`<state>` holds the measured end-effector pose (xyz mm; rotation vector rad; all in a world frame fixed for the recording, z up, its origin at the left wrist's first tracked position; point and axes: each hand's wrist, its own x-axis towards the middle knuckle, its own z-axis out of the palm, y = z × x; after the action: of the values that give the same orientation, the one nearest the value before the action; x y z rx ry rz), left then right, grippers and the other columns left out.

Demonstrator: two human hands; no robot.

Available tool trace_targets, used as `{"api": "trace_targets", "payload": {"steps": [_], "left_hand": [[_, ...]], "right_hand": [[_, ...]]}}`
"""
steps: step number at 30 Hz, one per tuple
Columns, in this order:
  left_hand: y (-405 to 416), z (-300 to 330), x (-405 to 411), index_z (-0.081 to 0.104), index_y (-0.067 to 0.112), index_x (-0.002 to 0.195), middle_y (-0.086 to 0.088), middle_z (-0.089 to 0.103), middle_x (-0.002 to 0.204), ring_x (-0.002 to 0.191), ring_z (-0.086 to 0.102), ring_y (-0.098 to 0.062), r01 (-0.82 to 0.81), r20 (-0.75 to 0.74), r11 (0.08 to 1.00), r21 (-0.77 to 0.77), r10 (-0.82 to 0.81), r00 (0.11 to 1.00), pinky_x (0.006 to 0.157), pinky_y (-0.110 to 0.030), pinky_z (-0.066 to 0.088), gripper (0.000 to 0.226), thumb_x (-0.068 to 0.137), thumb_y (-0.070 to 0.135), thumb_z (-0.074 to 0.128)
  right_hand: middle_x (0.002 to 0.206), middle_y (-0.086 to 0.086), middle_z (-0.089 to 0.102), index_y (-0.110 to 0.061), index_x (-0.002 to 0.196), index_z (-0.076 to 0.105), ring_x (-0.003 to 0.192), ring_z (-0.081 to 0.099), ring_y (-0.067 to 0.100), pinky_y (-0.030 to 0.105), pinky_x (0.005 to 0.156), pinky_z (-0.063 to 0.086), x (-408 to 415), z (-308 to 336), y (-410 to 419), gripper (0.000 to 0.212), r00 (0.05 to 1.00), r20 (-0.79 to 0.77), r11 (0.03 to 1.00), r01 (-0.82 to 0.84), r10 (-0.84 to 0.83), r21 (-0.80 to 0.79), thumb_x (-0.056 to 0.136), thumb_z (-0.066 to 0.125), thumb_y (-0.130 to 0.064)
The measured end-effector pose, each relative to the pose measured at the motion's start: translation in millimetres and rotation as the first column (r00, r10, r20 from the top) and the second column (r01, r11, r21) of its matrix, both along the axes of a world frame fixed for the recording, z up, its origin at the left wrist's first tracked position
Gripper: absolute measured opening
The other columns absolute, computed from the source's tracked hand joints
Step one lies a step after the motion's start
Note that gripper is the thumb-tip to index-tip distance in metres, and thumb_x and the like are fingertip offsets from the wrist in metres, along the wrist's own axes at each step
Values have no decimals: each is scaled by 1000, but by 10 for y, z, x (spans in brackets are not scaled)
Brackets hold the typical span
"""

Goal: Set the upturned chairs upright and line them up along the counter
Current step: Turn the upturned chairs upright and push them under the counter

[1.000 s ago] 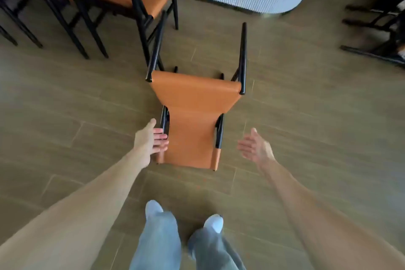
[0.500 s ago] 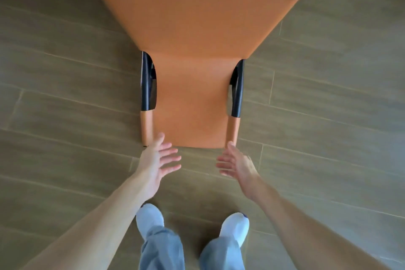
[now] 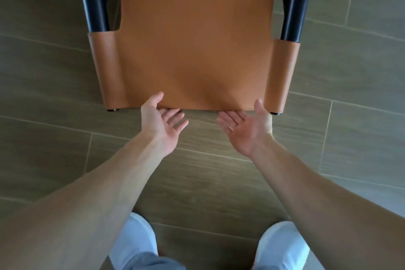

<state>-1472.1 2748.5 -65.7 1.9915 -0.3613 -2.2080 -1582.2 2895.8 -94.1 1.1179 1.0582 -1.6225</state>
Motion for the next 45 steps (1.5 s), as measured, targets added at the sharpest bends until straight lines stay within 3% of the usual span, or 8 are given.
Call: {"api": "trace_targets", "payload": {"steps": [4, 10, 13, 21, 24, 33, 38, 45], "left_hand": [[-9, -83, 2, 17, -3, 157, -26, 37, 155, 139, 45, -41, -231, -110, 970, 71, 238, 965, 115, -51, 40, 78, 97, 27, 59], [-16, 419, 90, 28, -6, 151, -27, 51, 136, 132, 51, -42, -205, -93, 972, 116, 217, 972, 110, -51, 45, 69, 96, 22, 60], [-5, 900, 198, 35, -5, 145, -27, 55, 131, 123, 57, -42, -180, -32, 977, 114, 185, 982, 107, -50, 48, 62, 95, 20, 61], [-78, 2689, 177, 53, 6, 92, -9, 56, 81, 78, 66, -26, -60, 101, 997, 47, 55, 993, 63, -33, 60, 31, 92, 31, 71], [-300, 3510, 77, 57, 6, 89, -7, 54, 72, 69, 70, -24, -53, 41, 999, -6, 53, 998, 47, -22, 56, 24, 91, 26, 70], [-1442, 5800, -712, 58, 2, 92, -6, 61, 47, 69, 77, -29, 82, -120, 987, -138, -99, 988, 48, -22, 58, 11, 95, 8, 67], [-1867, 6342, -1321, 60, -2, 95, -24, 68, 80, 66, 73, -33, 237, -70, 928, -288, -267, 961, 52, -34, 62, 10, 93, 3, 68], [-2389, 6492, -2127, 55, -3, 118, -22, 68, 86, 53, 73, -30, 305, -50, 823, -480, -373, 927, 50, -38, 60, 31, 93, 6, 70]], "right_hand": [[162, 21, 28, -2, 160, 11, 139, 45, 33, 47, 95, 52, -6, 88, -19, 86, 998, 20, 996, 66, -65, -60, 100, 45, -54], [131, 22, 58, 6, 145, 39, 123, 57, 36, 45, 88, 54, 31, 675, -67, 74, 998, 67, 999, -8, 5, 42, 98, 54, -50], [136, 25, 55, 8, 142, 41, 124, 56, 37, 45, 87, 54, 103, 1153, 4, 74, 994, 108, 998, -29, 22, 60, 98, 55, -49], [90, 20, 69, 0, 112, 56, 75, 70, 25, 22, 45, 52, 206, 3021, -167, 31, 999, 36, 961, -13, 3, 275, 103, 55, -29], [80, 19, 67, 1, 100, 57, 67, 67, 26, 19, 37, 47, 129, 3940, -394, 23, 997, -52, 955, 67, -55, 288, 103, 56, -22], [63, 15, 72, 0, 98, 56, 54, 72, 24, 18, 36, 46, -600, 6095, -1371, 13, 962, -271, 954, 117, -39, 277, 102, 57, -12], [81, 18, 72, -1, 107, 55, 51, 70, 23, 23, 40, 50, -1175, 6581, -1788, 10, 911, -394, 942, 22, 119, 336, 101, 55, -9], [86, 10, 75, -10, 112, 58, 50, 69, 15, 24, 45, 51, -2027, 6837, -2251, 13, 772, -545, 896, -71, 327, 438, 101, 54, -14]]}}
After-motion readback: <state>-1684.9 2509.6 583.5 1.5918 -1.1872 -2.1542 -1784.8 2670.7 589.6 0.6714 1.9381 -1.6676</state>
